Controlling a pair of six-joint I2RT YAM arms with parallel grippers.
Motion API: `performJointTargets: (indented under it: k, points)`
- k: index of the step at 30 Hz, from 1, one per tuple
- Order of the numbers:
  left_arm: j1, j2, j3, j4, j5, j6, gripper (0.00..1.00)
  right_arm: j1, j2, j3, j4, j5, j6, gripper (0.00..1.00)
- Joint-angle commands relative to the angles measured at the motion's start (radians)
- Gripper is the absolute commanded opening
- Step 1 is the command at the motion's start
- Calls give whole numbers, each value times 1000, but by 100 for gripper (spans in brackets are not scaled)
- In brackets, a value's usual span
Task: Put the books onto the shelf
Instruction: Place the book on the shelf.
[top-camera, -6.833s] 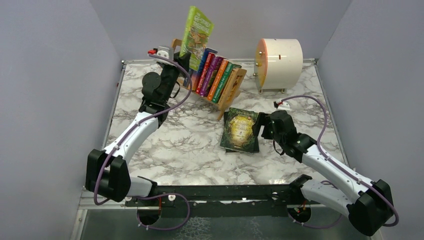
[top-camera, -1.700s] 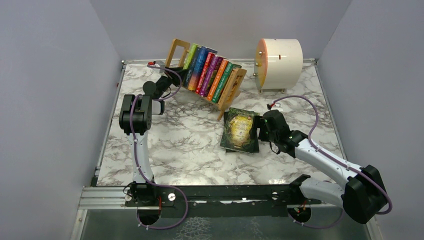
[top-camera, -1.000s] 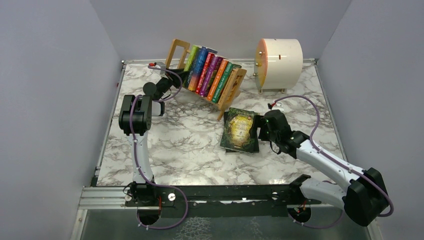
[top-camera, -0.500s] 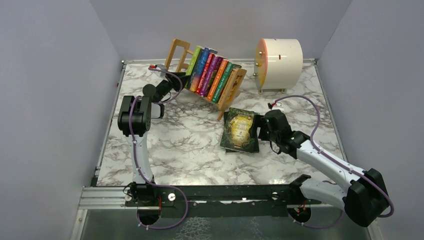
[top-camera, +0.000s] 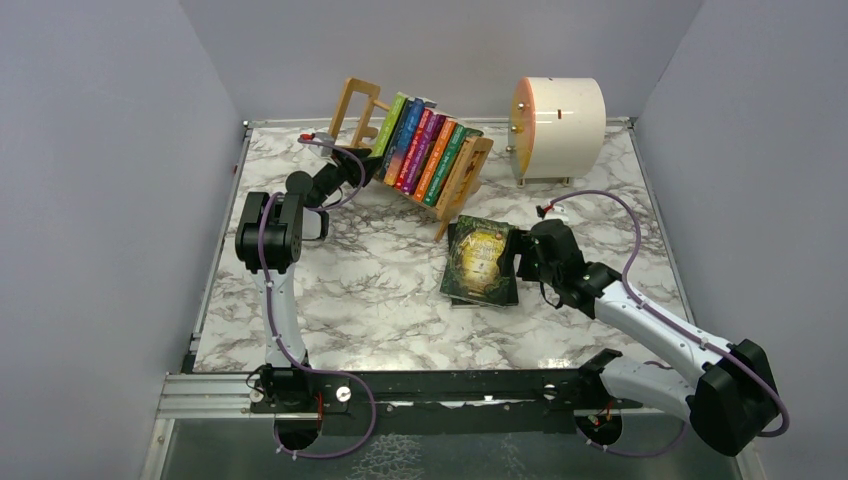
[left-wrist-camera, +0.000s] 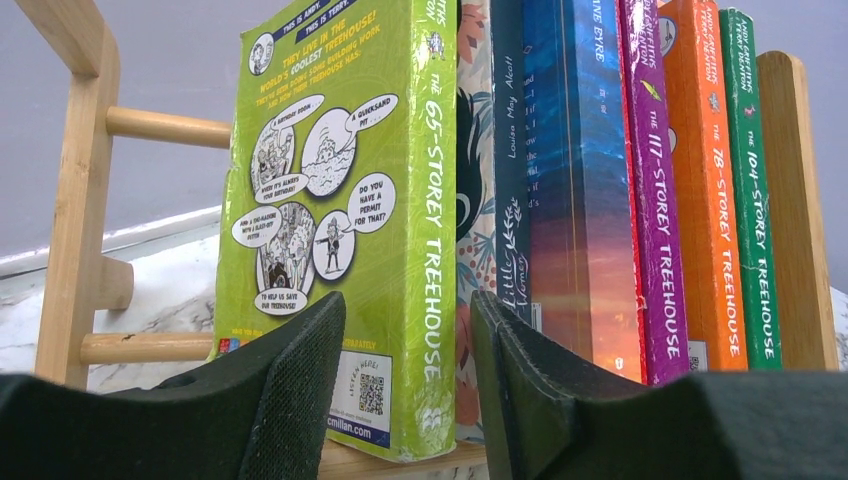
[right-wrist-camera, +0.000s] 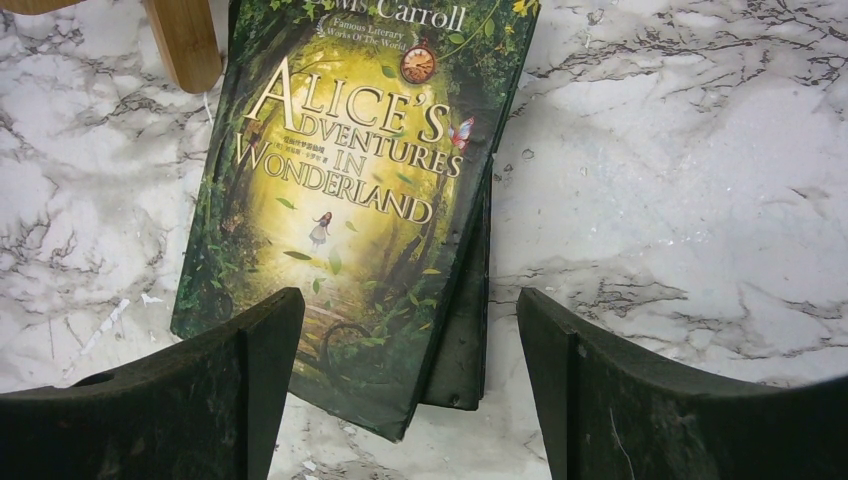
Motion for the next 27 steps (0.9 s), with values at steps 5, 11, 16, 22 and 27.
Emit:
performJointTargets:
  k: [5, 11, 16, 22, 27]
  points:
    - [3, -68, -38, 248, -54, -2, 52, -1, -17, -4, 31, -8, -4, 77]
    - [9, -106, -60, 248, -104, 1, 56, 0, -19, -5, 31, -8, -4, 77]
    - [15, -127, -61, 248, -119, -13, 57, 0, -19, -9, 34, -9, -2, 77]
    - [30, -160, -73, 248, -197, -37, 57, 0, -23, -11, 31, -8, -2, 77]
    - [44, -194, -95, 238, -338, -43, 57, 0, -29, -12, 30, -8, 2, 77]
